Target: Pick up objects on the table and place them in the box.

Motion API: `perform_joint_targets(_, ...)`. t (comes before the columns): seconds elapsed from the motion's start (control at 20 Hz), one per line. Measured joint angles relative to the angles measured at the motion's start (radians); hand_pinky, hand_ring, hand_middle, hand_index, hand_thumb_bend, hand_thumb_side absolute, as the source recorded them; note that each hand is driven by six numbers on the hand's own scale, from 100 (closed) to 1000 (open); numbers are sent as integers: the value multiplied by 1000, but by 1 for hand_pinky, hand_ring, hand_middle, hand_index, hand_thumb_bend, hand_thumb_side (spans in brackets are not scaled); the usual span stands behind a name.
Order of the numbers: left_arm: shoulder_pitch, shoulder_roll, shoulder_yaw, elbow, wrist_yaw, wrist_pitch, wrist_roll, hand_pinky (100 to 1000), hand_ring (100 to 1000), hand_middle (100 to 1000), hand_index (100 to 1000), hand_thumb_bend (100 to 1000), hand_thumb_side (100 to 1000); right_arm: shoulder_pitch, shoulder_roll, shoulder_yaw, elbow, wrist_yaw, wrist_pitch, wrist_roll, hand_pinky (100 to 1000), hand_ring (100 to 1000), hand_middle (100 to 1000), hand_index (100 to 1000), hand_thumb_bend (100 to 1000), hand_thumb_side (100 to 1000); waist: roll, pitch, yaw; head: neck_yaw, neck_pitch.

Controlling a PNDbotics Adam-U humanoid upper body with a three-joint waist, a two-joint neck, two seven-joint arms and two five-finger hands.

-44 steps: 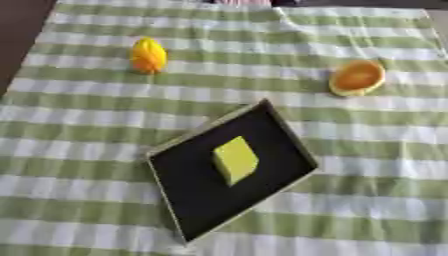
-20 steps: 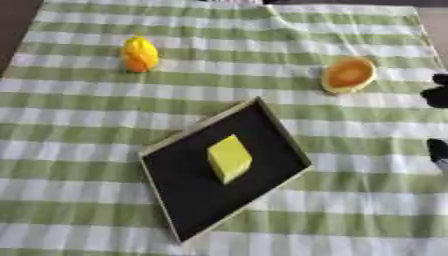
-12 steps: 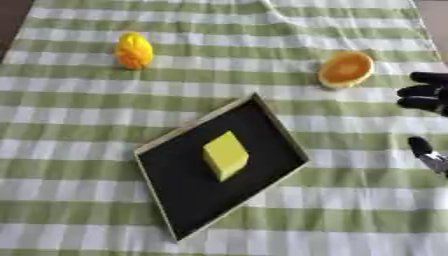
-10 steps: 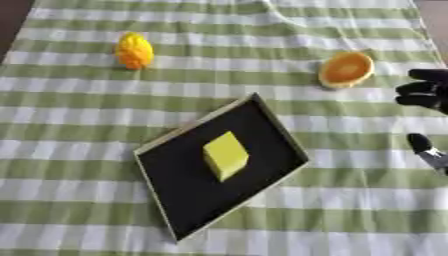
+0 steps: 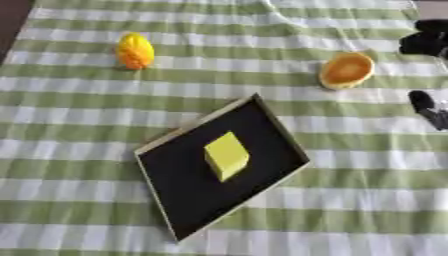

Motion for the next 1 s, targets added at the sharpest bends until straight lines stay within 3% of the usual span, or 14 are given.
perform_joint_targets(0.3,-2,0,-6,1,6,1,-6,721,767,737,837,100,566,-119,-16,50,141,-4,-1,39,992,1000,871,961,220,432,-1,0,20,-18,-8)
perform_joint_targets(0.5,-3,0,-6,1,7,3,-8,720,767,738,837,100,566,-174,-15,73,222,1,-8,60,1000,1000,875,981,100,547,-5,5,31,-31,-15)
perform_joint_targets(1.0,-11,-1,-12,1,17,11,-16,720,765,738,838,100,567,-273,13,121,328,14,28,101,1000,1000,879,986,100,473,-11,14,52,-48,-19)
